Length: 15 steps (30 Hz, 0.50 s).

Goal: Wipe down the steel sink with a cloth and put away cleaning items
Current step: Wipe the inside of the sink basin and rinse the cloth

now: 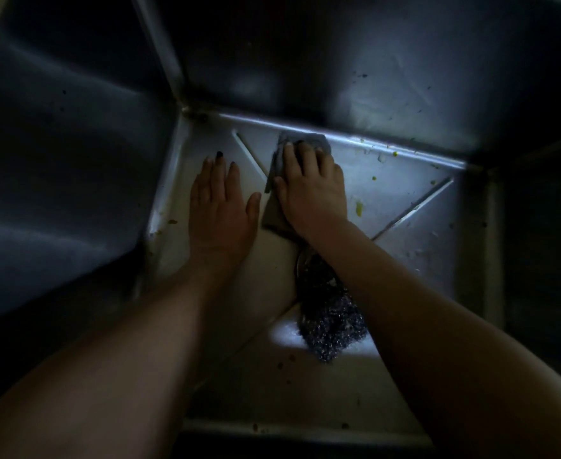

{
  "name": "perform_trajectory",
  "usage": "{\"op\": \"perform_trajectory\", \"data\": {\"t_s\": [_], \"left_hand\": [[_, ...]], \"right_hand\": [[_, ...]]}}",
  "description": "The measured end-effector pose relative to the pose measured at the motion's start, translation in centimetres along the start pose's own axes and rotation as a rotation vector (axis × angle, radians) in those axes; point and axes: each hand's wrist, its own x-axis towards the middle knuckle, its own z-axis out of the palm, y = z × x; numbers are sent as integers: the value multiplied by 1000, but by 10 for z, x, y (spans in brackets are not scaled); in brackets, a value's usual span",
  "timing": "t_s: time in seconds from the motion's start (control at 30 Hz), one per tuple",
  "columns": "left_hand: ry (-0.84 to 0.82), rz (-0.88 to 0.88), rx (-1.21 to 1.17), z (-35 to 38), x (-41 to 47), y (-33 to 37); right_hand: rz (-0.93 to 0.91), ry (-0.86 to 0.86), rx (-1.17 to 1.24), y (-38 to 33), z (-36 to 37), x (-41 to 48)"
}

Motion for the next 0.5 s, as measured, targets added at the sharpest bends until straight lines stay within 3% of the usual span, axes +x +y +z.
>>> {"op": "perform_trajectory", "data": {"t_s": [0.23, 0.5], "left_hand": [[-22, -2, 27, 0, 0, -1], [-11, -1, -31, 2, 2, -3]], "right_hand": [[-53, 15, -55, 24, -8, 14], [174, 5, -40, 59, -5, -17]]}}
